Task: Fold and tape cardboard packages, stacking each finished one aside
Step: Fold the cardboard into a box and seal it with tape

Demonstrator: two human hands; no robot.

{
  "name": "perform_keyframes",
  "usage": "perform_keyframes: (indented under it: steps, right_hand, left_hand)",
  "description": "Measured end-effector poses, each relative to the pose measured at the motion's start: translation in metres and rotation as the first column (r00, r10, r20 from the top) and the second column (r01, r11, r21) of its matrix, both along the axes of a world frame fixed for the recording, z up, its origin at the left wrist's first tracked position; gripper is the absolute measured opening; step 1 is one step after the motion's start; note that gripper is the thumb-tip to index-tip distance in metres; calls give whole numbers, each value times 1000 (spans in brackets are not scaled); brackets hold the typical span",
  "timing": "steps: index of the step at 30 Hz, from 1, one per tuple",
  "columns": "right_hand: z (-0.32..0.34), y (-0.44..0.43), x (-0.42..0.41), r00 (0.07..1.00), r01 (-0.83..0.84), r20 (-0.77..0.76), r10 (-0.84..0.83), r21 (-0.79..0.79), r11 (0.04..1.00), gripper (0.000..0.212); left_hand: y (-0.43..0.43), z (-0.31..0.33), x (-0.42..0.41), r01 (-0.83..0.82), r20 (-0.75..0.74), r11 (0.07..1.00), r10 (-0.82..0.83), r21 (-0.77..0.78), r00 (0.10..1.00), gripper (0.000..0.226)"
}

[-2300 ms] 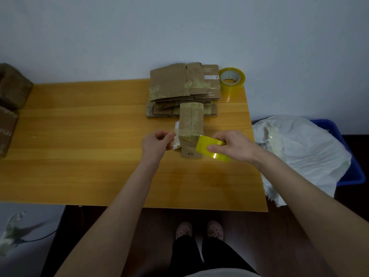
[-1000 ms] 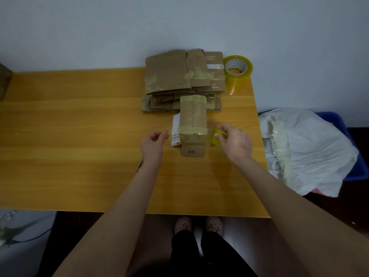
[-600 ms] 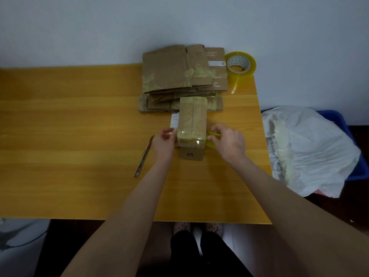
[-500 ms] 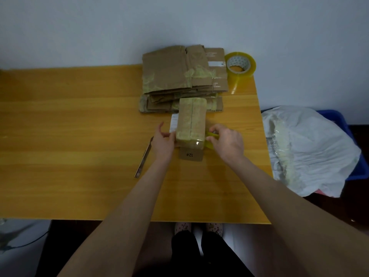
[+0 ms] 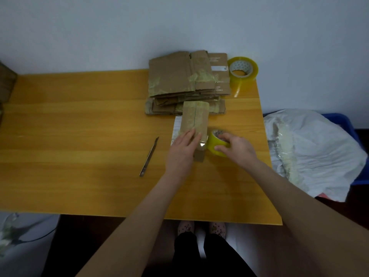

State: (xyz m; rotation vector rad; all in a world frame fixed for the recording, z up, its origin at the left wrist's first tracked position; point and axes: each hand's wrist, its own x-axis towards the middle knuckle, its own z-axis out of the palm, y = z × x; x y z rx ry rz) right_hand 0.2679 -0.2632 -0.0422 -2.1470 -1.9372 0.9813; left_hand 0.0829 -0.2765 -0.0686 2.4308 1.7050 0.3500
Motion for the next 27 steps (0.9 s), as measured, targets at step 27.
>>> perform_keyframes:
  steps: [27]
  right_hand:
    - [18, 0, -26, 943, -102, 316, 104, -21, 995, 41]
  left_hand:
    - [0, 31, 0, -203, -232, 967, 164, -156, 959, 64]
